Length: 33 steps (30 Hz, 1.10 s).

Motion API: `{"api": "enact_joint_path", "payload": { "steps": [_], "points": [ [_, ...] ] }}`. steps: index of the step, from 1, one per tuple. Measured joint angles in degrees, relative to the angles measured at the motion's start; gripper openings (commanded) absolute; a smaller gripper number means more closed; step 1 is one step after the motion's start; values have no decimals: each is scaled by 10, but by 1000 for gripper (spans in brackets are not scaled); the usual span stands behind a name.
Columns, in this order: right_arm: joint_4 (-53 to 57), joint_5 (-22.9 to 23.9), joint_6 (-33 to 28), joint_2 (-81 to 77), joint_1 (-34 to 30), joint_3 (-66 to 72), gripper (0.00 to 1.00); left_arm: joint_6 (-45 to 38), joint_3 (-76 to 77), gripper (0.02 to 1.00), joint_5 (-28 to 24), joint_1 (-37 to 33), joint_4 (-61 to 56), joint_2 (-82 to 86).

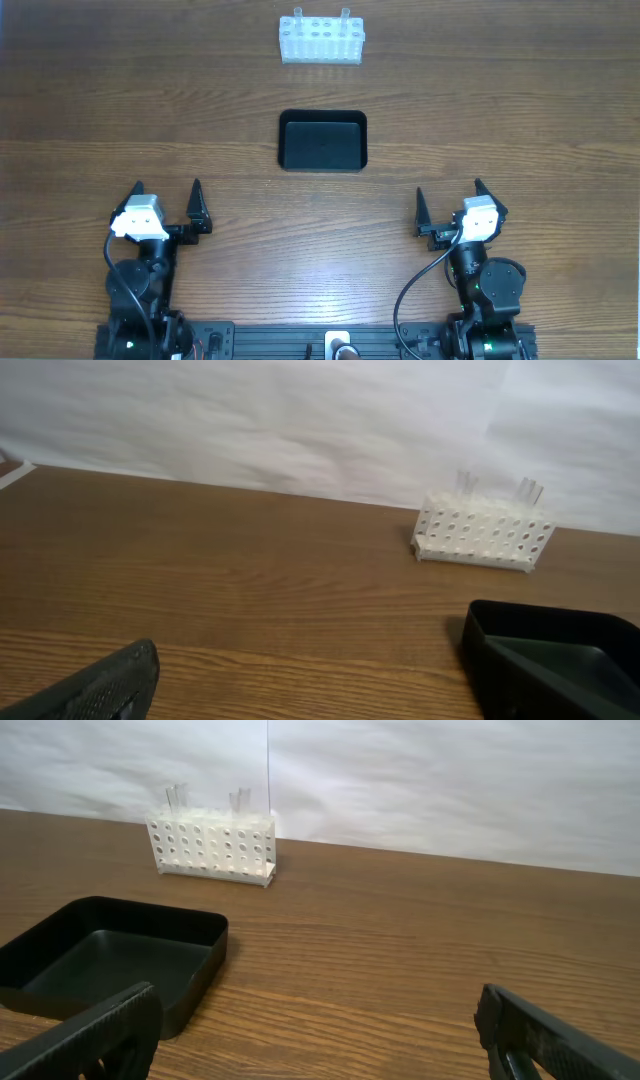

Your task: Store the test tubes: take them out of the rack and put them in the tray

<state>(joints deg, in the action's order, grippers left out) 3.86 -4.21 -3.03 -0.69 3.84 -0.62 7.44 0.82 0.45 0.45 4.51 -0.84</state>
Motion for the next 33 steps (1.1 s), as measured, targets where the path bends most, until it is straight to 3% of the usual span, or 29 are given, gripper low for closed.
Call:
{"api": "enact_joint_path", "payload": {
  "steps": [7,13,21,33],
  "points": [
    [0,0,0,0,0,0,991,-2,0,998,0,0,-10,-1],
    [0,0,0,0,0,0,993,-2,0,998,2,26,-91,-56],
    [0,0,0,0,0,0,991,-2,31,998,4,92,-123,-189],
    [0,0,0,0,0,0,991,-2,135,998,5,146,-326,-485]
  ]
}}
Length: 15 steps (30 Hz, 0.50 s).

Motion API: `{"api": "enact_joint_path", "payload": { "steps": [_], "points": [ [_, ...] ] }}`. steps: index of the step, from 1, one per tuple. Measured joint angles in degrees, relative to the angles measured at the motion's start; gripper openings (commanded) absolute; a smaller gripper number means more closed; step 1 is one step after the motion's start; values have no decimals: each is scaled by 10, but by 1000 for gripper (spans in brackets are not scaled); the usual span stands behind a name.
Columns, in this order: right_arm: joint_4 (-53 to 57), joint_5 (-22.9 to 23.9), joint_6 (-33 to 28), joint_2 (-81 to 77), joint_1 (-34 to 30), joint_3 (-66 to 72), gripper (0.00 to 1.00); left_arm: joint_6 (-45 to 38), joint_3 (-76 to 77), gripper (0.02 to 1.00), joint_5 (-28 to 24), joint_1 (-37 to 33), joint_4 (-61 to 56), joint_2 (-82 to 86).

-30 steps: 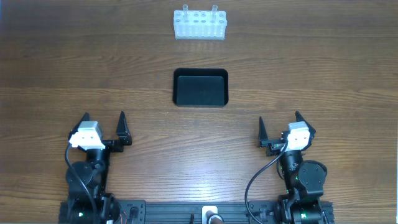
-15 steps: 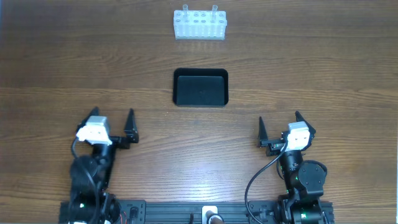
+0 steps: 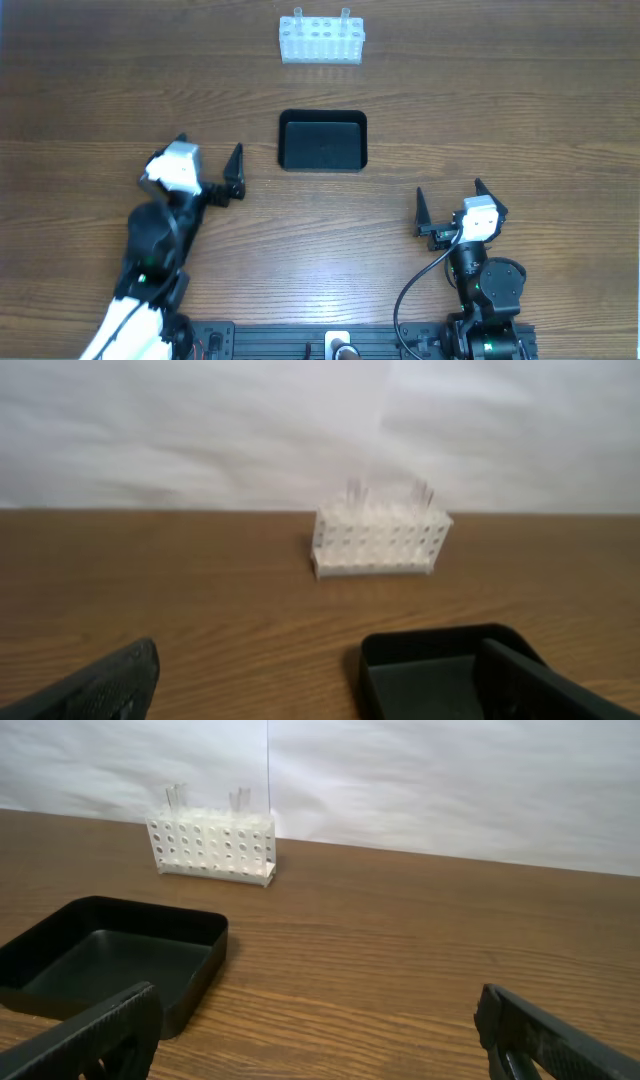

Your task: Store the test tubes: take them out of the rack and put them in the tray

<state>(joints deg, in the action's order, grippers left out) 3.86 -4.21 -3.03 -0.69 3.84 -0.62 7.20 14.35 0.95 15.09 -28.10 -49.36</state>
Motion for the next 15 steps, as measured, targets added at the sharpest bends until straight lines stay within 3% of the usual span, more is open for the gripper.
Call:
{"api": "enact_joint_path", "payload": {
  "steps": [15],
  "points": [
    [0,0,0,0,0,0,991,-1,252,998,1,46,-100,-367]
  ]
}}
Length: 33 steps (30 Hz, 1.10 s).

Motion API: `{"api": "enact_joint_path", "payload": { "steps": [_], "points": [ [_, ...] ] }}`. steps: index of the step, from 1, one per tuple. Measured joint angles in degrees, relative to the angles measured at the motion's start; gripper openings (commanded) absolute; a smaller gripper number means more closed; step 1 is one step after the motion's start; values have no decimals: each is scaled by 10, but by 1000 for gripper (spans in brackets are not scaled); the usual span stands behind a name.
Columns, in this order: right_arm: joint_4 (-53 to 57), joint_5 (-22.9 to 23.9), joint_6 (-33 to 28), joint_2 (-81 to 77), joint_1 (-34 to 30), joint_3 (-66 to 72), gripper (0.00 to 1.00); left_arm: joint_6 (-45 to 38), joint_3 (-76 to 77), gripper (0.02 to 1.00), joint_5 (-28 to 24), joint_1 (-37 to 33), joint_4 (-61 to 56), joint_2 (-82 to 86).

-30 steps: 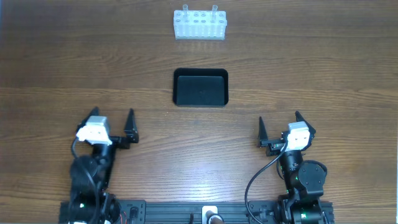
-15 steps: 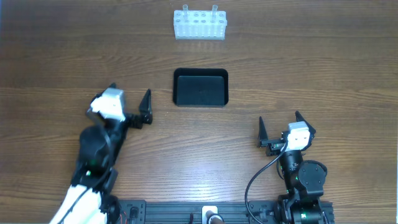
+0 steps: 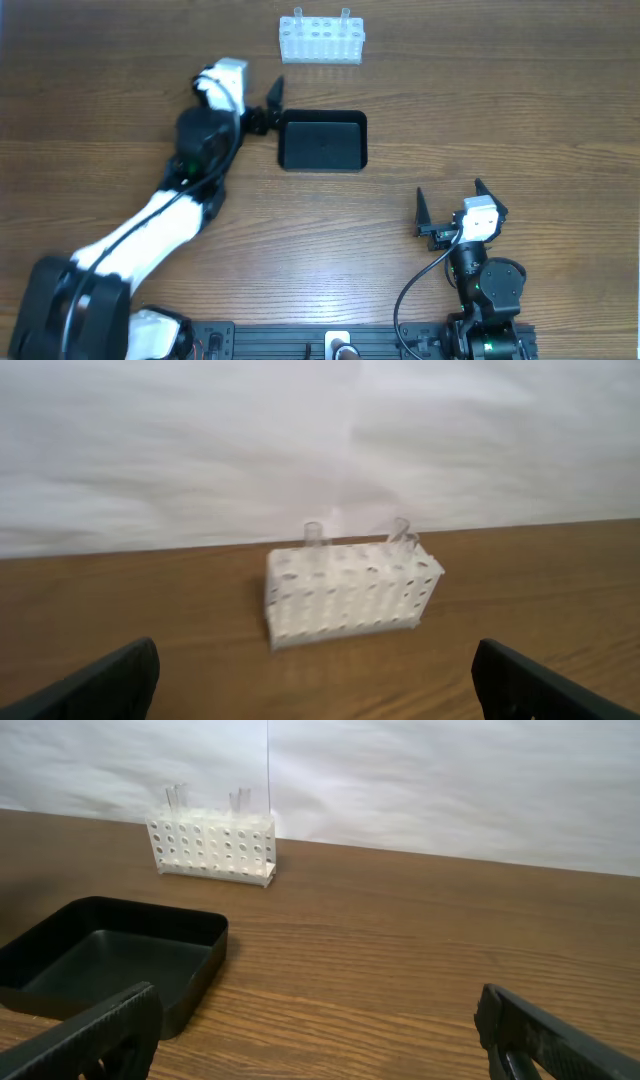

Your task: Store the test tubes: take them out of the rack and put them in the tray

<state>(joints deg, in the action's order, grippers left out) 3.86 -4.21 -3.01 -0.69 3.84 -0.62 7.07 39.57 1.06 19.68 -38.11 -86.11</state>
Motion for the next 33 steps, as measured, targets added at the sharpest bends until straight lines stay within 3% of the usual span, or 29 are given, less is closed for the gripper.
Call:
{"api": "enact_joint_path", "payload": {
  "steps": [17,33],
  "points": [
    [0,0,0,0,0,0,991,18,277,998,0,34,-40,-328],
    [0,0,0,0,0,0,991,24,326,998,50,36,-76,-398]
  ]
}}
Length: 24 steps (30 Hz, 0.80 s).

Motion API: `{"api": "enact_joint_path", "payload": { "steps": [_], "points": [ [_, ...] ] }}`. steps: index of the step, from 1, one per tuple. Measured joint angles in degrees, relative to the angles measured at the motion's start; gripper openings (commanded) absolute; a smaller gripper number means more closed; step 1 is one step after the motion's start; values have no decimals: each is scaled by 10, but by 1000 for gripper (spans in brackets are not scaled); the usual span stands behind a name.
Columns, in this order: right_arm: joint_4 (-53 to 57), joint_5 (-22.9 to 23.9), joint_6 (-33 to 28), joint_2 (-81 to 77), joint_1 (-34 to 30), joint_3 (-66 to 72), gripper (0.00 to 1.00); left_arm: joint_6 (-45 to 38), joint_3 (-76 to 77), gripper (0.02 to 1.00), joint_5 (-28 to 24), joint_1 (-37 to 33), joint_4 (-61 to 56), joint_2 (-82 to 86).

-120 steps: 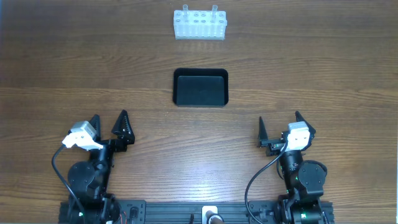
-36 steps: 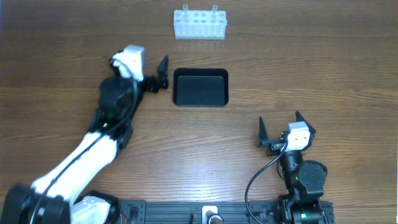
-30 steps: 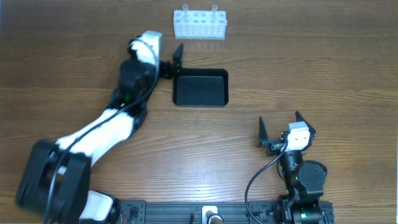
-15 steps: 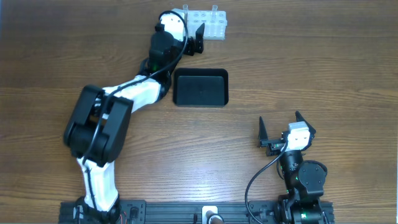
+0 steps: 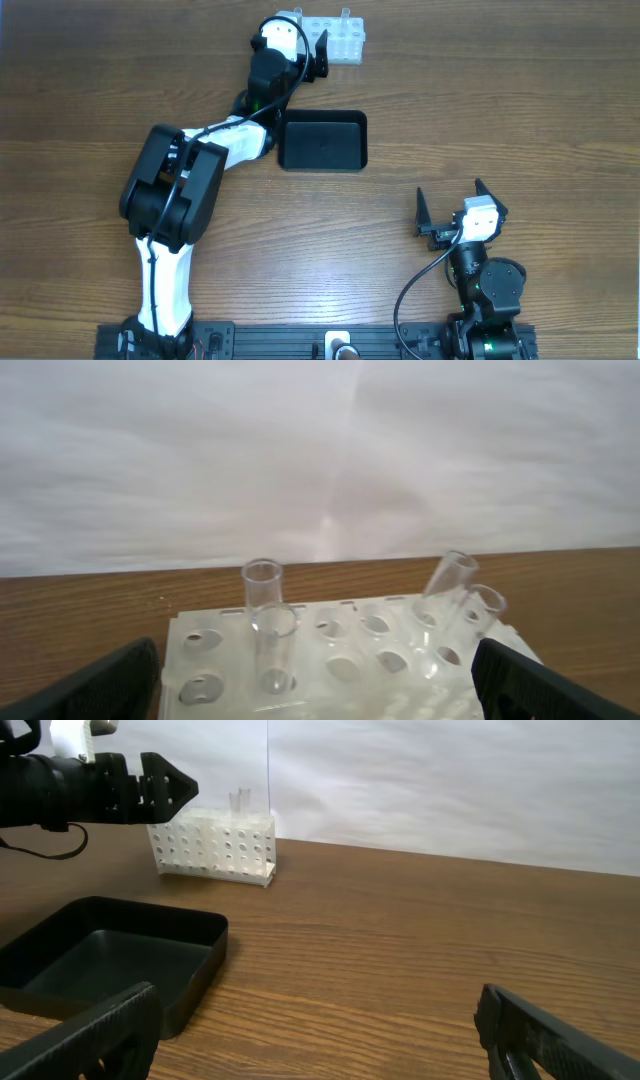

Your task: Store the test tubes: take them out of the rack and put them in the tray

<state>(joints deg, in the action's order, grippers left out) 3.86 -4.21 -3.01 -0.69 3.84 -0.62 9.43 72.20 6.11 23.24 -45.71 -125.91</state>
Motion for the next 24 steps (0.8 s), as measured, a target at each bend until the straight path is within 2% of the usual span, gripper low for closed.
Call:
{"api": "enact_joint_path", "payload": {
  "steps": [16,24],
  "points": [
    [0,0,0,0,0,0,991,-17,9,998,66,18,4,-3],
    [0,0,0,0,0,0,991,-24,56,996,78,21,20,-37]
  ]
}}
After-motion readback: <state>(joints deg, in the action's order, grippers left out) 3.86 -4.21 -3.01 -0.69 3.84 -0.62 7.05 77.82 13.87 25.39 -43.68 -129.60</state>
